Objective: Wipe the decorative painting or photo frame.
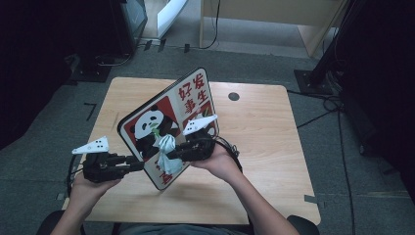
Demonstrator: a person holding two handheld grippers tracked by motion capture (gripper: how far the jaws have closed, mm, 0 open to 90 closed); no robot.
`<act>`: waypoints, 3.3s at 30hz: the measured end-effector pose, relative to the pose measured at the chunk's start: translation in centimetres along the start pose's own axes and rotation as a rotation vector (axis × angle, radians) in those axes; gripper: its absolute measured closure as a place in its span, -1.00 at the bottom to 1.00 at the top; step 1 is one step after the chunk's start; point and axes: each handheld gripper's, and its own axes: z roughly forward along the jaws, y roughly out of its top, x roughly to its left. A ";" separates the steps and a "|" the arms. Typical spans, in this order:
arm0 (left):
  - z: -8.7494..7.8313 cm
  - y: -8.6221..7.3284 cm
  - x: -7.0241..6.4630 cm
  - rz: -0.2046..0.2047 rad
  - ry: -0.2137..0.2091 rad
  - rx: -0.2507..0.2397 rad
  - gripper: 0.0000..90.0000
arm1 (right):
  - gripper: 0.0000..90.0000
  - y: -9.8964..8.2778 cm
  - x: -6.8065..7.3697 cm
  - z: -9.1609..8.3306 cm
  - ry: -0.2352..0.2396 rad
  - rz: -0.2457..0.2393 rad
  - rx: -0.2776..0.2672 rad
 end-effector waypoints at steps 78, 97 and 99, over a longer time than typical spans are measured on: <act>-0.7 1.9 2.1 0.046 -0.046 -0.025 0.86 | 0.71 8.2 2.9 1.0 0.053 -0.090 -0.071; -0.7 2.0 2.0 0.052 -0.044 -0.021 0.89 | 0.71 5.1 2.6 1.9 0.028 -0.087 -0.050; -0.6 2.0 1.9 0.051 -0.044 -0.021 0.91 | 0.71 4.7 2.6 2.0 0.025 -0.089 -0.054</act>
